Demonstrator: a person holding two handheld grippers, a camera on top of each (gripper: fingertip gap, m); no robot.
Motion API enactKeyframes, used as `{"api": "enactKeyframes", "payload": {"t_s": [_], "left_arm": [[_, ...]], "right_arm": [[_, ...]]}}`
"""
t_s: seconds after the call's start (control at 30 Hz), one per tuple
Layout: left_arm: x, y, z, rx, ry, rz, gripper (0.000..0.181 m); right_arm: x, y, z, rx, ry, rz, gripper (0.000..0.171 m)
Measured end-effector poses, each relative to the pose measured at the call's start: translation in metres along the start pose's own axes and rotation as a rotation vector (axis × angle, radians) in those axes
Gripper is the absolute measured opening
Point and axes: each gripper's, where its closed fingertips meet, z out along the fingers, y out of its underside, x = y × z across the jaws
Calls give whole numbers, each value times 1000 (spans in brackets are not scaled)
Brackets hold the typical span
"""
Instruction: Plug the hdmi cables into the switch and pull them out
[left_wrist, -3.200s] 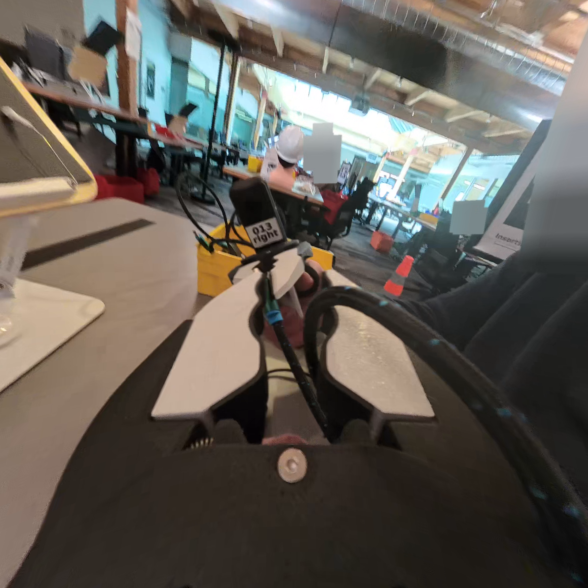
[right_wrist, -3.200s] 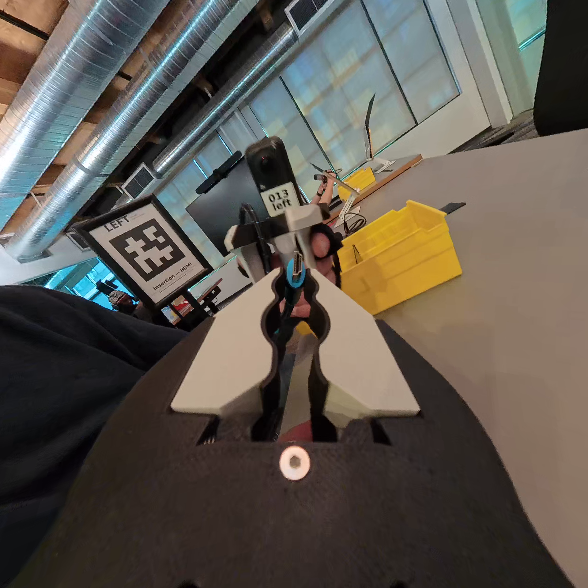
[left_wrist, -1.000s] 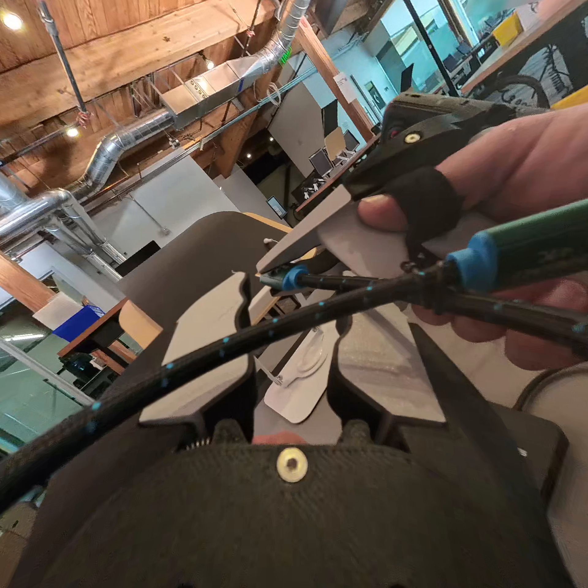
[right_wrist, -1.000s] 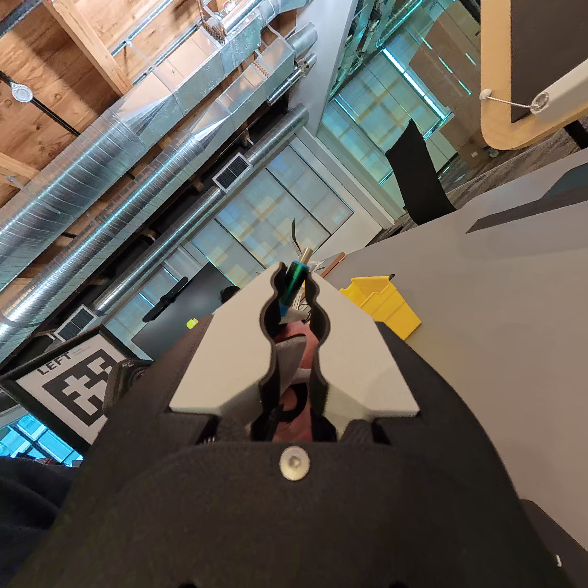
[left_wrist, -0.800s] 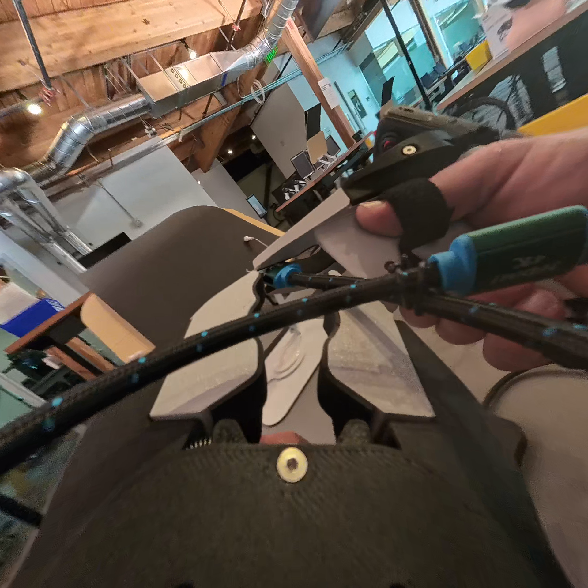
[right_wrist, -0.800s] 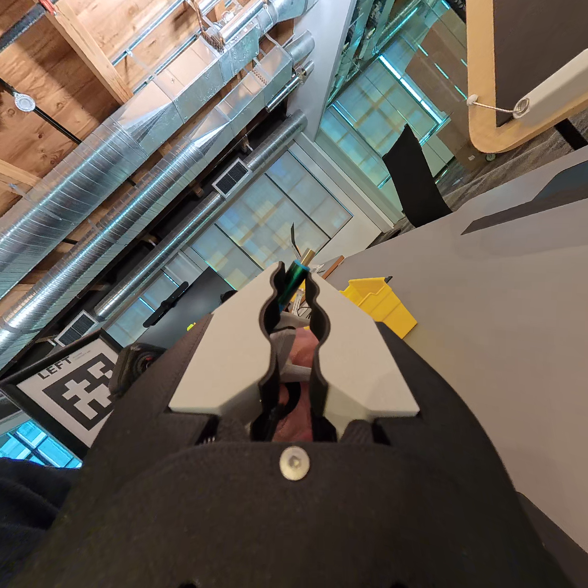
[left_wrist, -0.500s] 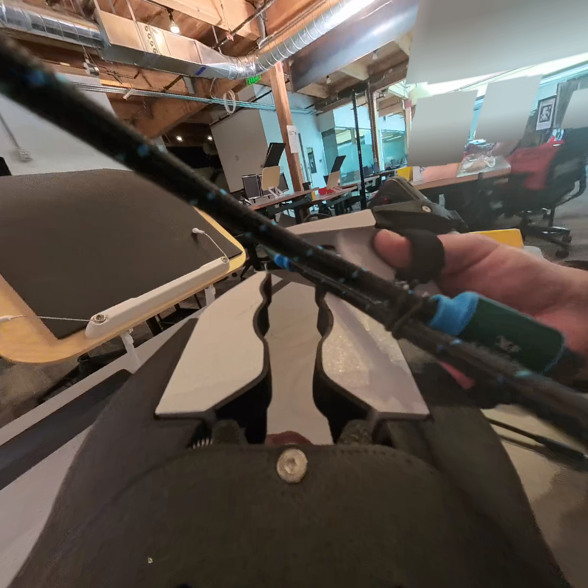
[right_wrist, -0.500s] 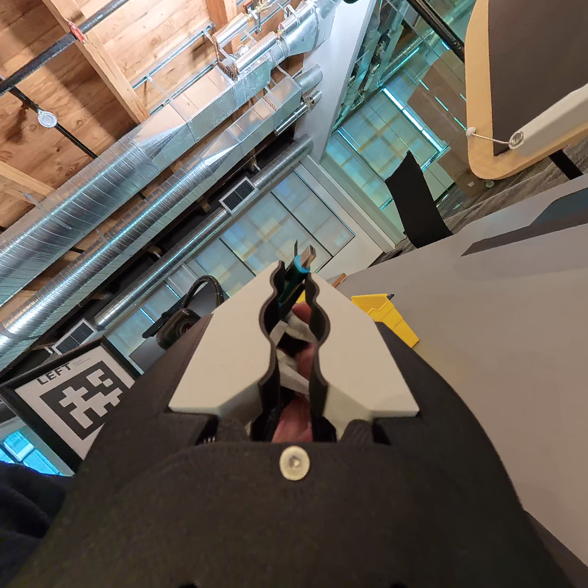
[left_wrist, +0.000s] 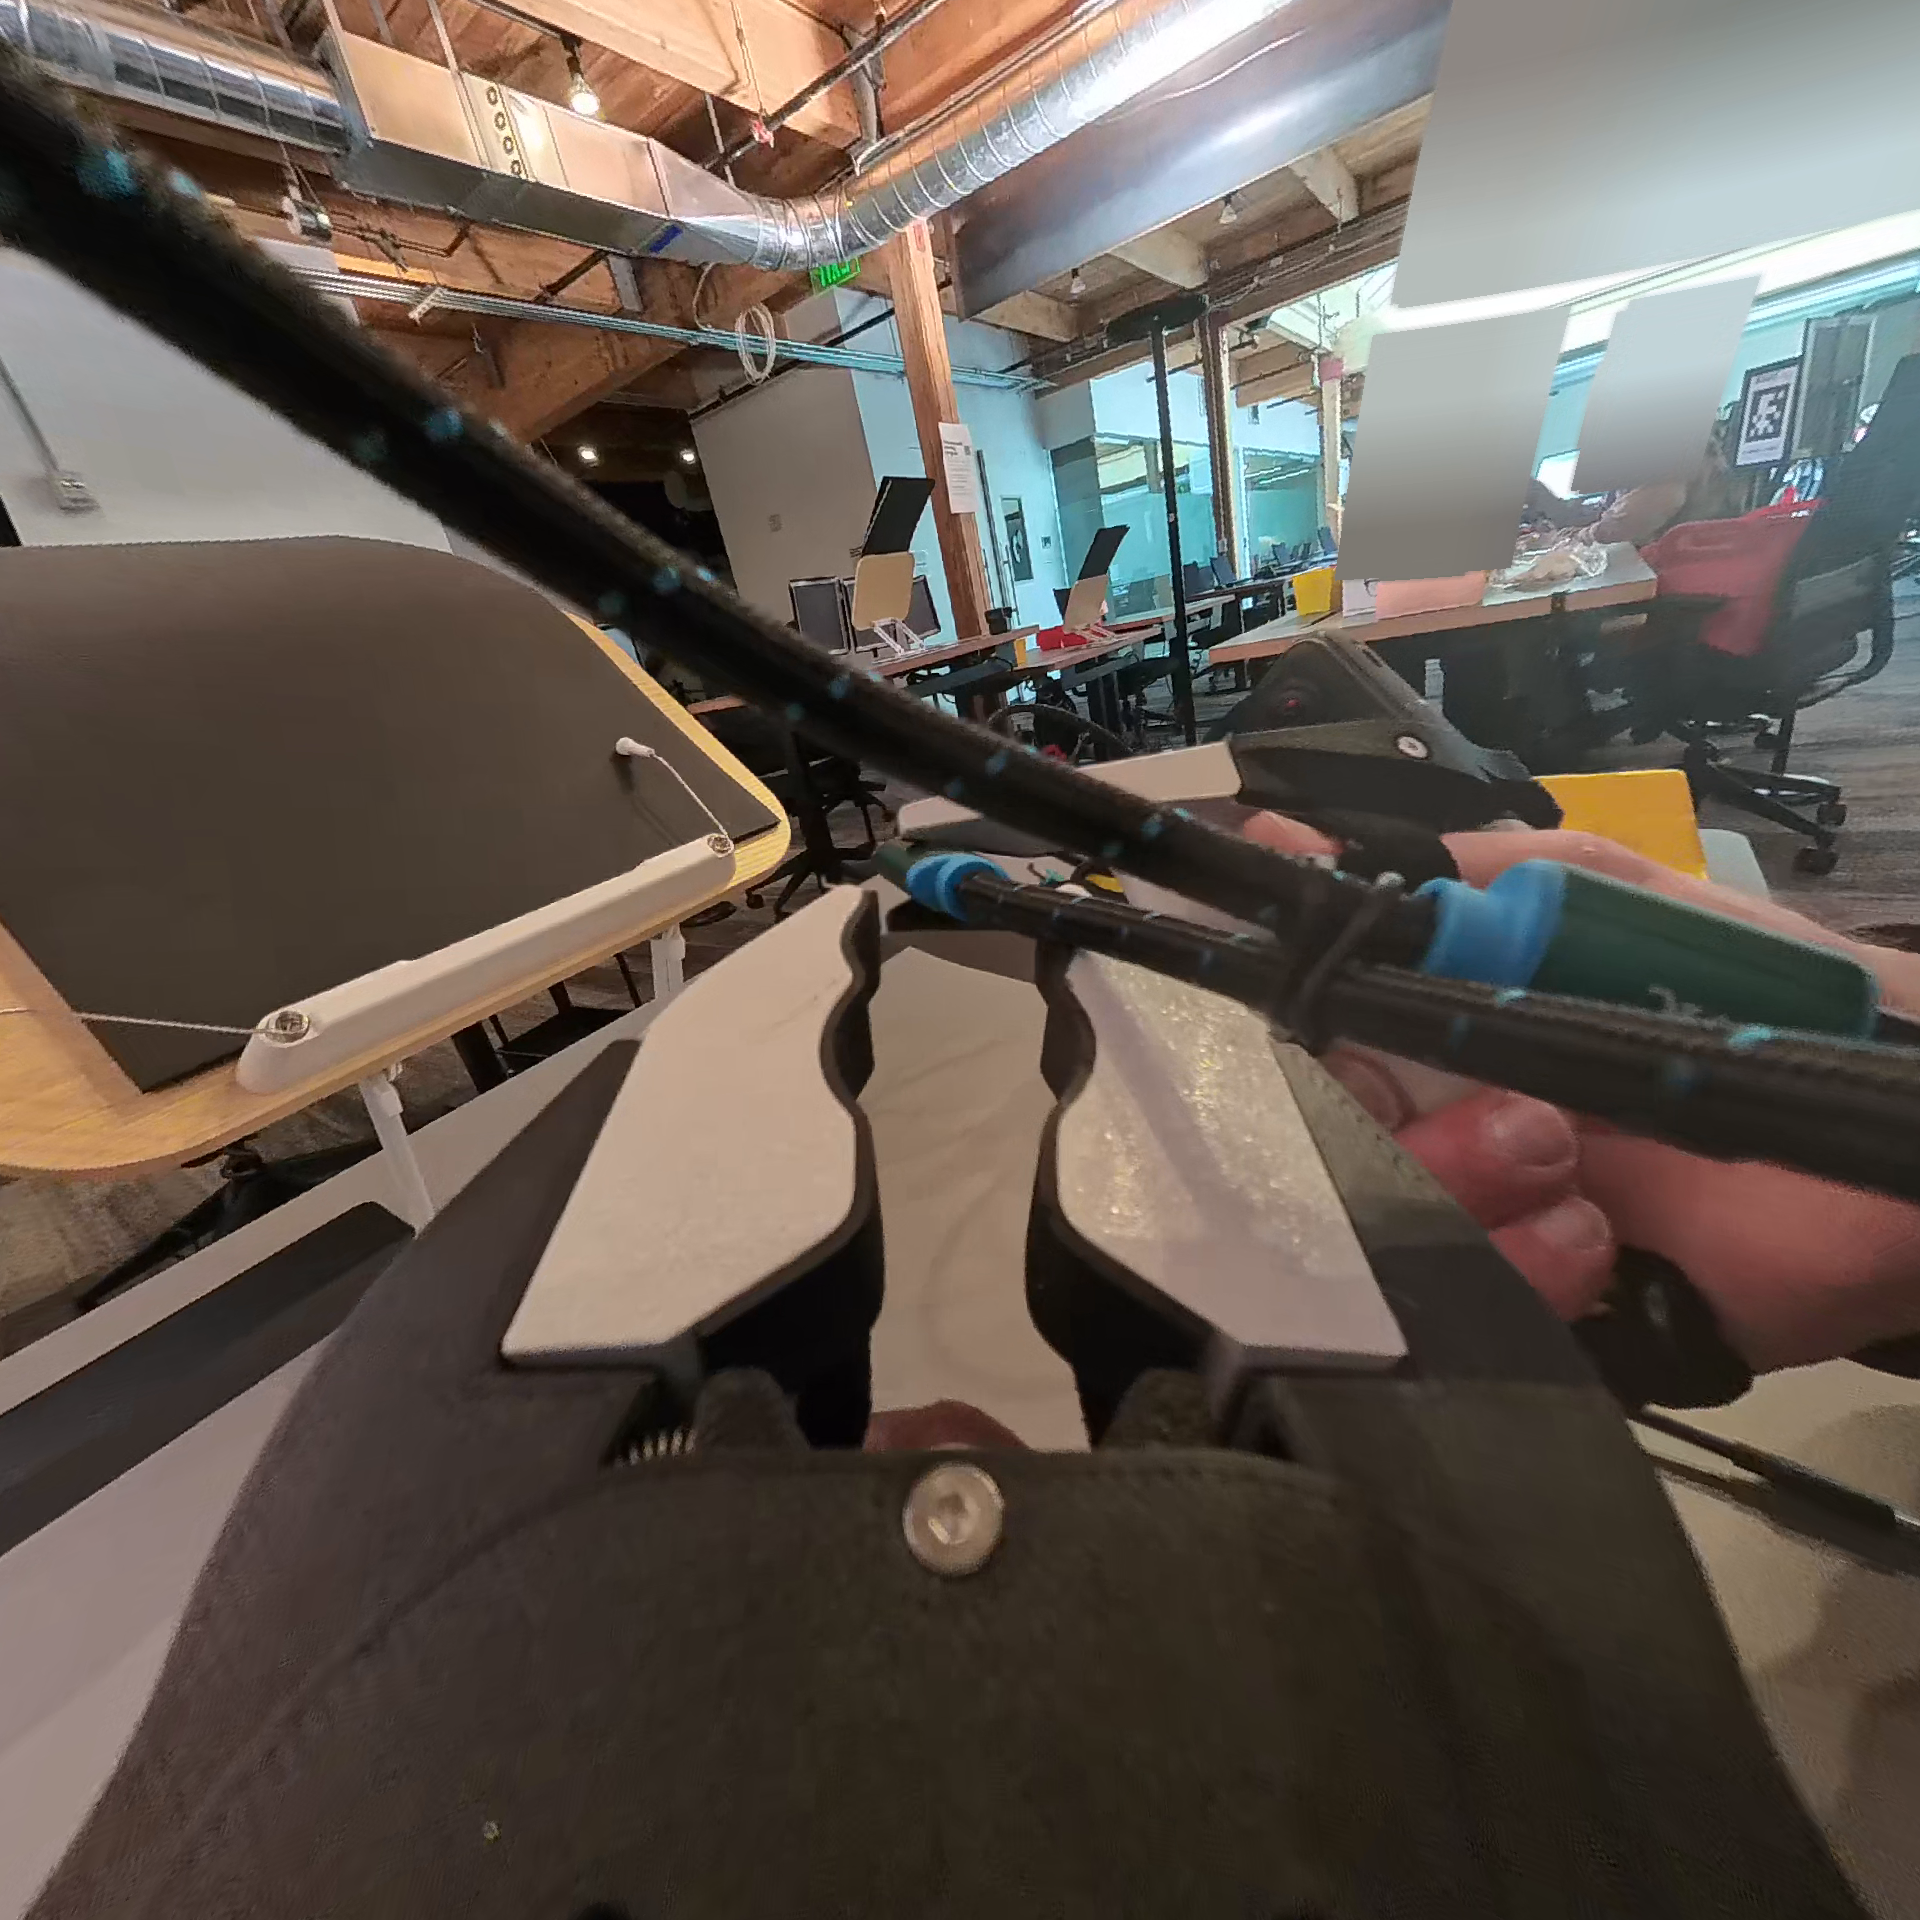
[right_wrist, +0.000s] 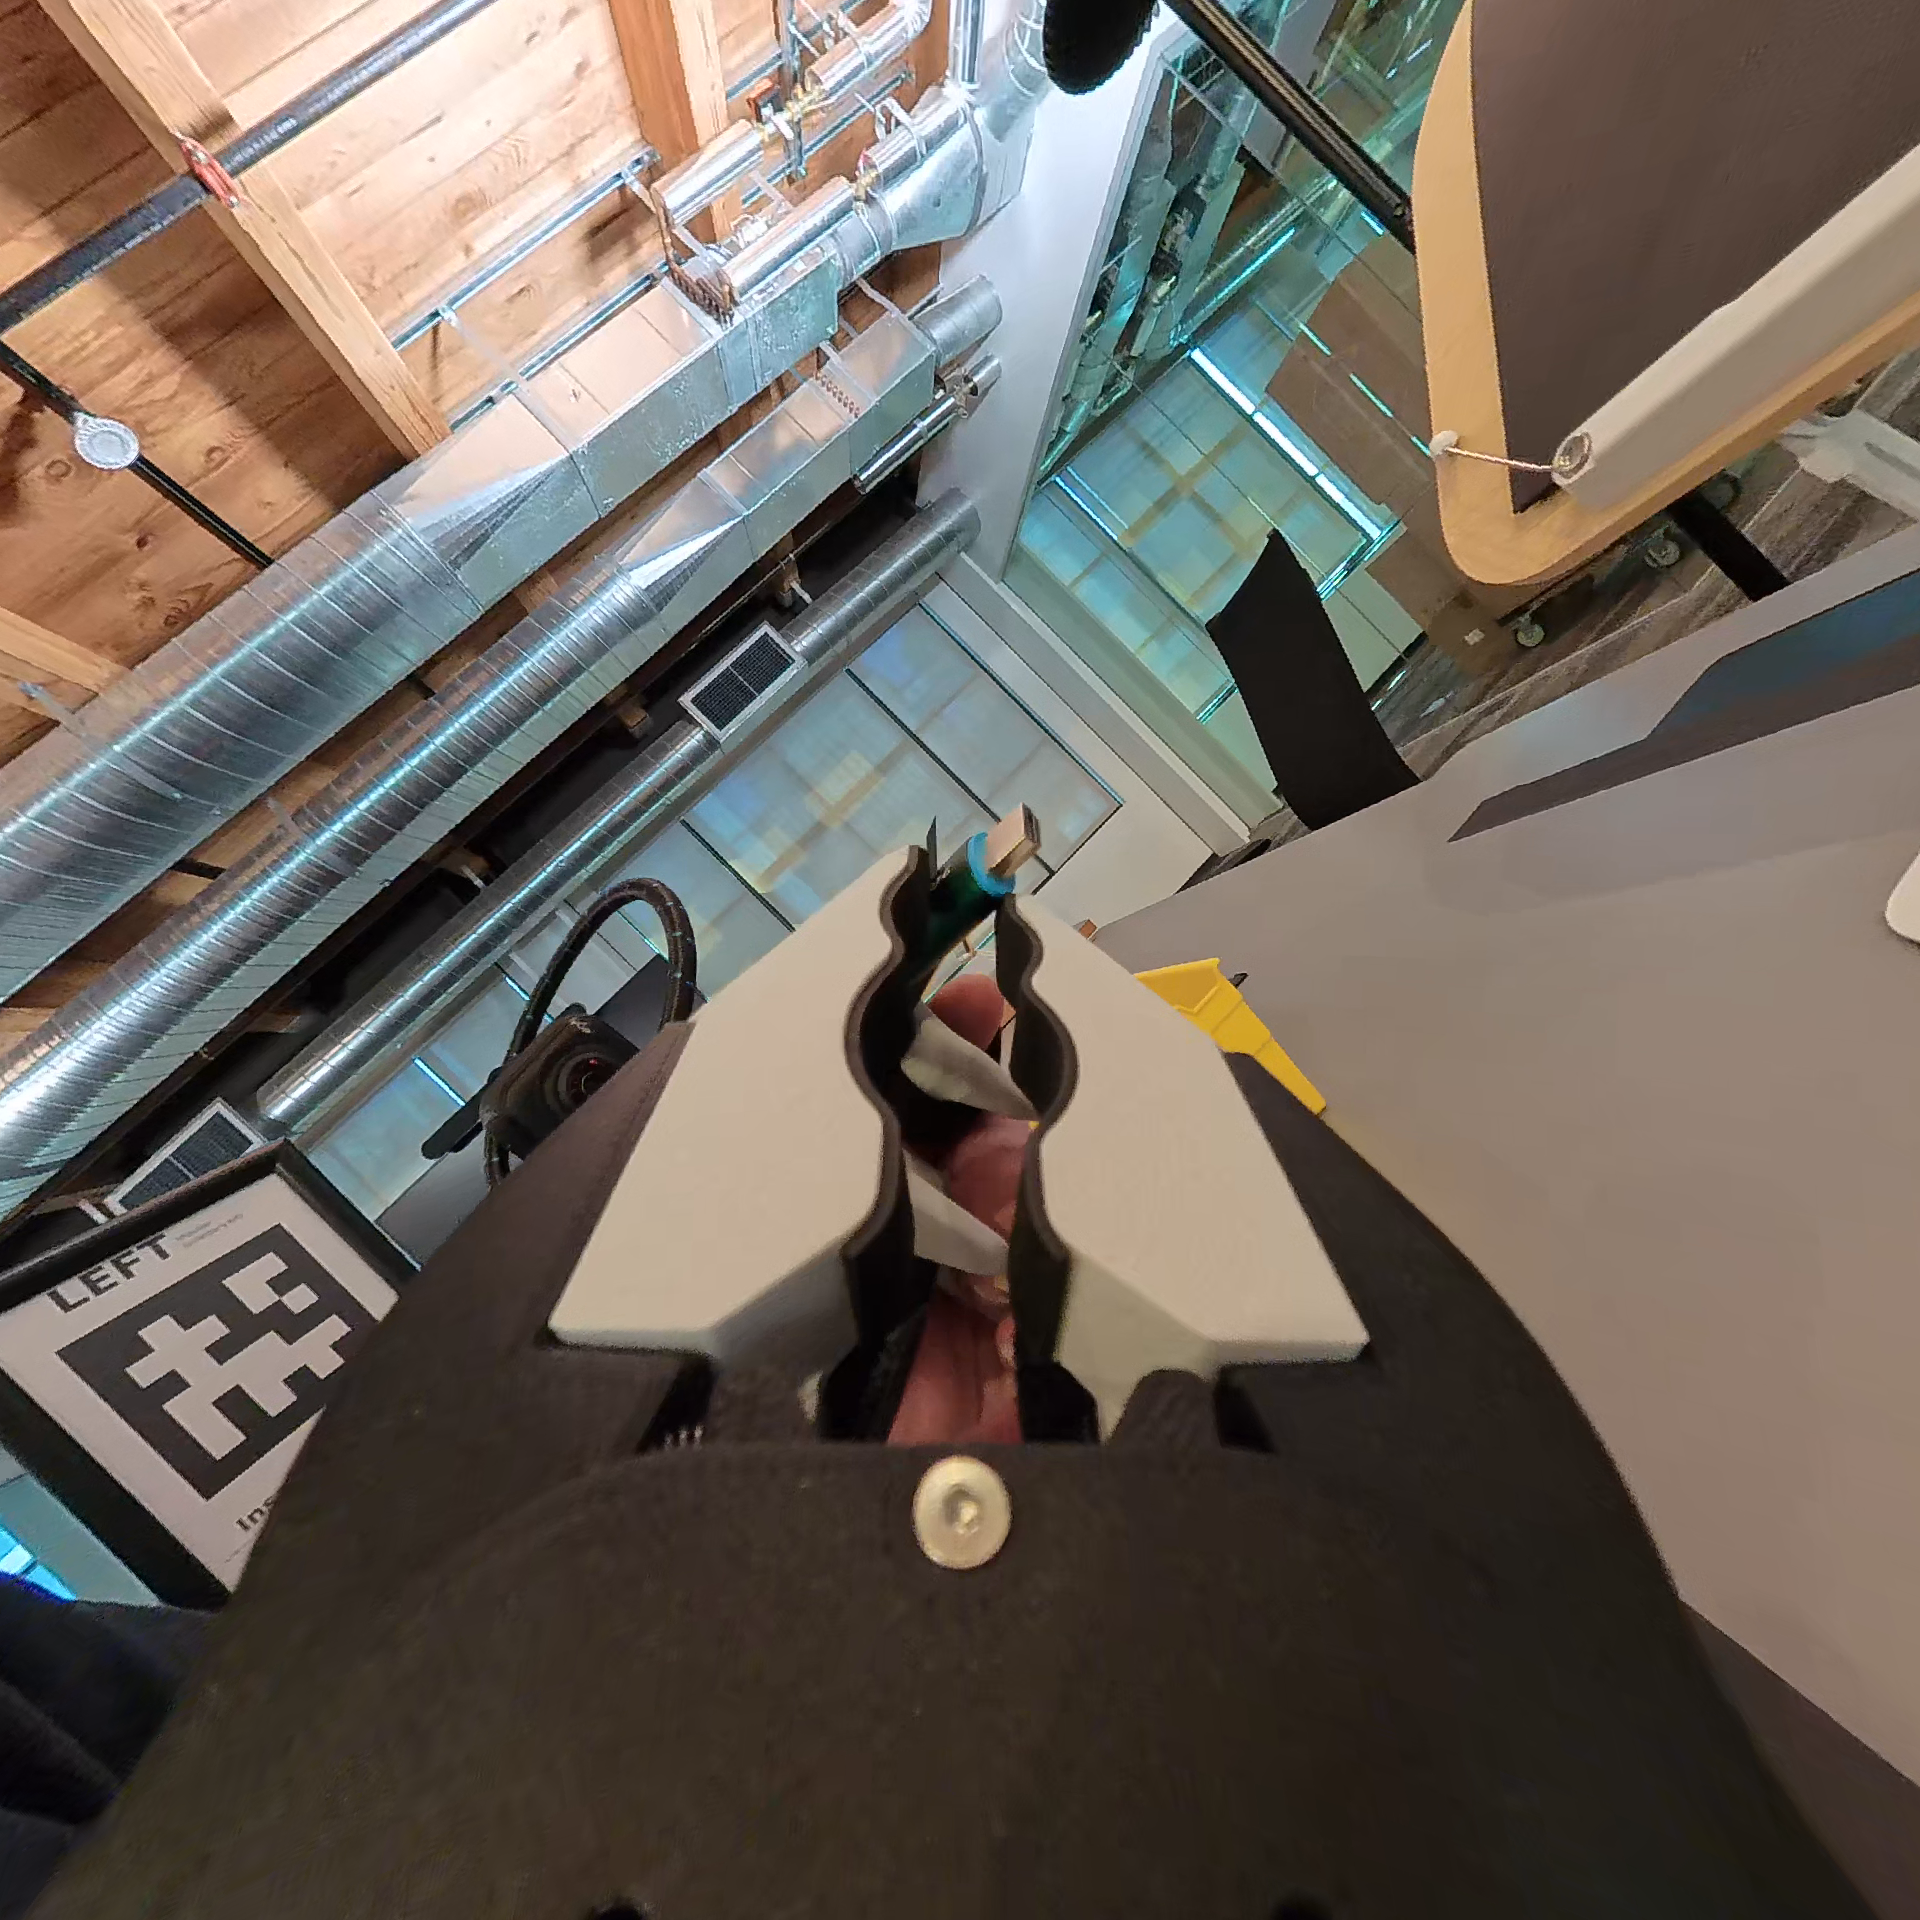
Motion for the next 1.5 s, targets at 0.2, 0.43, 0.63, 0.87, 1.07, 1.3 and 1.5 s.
{"api": "enactKeyframes", "payload": {"t_s": [0.2,0.43,0.63,0.87,1.07,1.3,1.5], "left_arm": [[-2,9,2,-46,-37,89,41],[12,24,6,-93,26,86,24],[13,24,4,-73,100,-20,21],[12,26,1,-20,185,-221,19],[13,27,-2,-13,234,-277,18],[14,24,-5,-5,281,-298,18],[13,18,-12,18,323,-342,19]], "right_arm": [[11,4,-7,6,41,10,10],[25,10,-18,18,72,33,10],[24,12,-23,28,56,27,10],[23,15,-26,31,61,0,9],[22,18,-26,5,41,4,8],[16,21,-27,-53,-28,25,11],[15,19,-31,-103,-47,-23,21]]}}
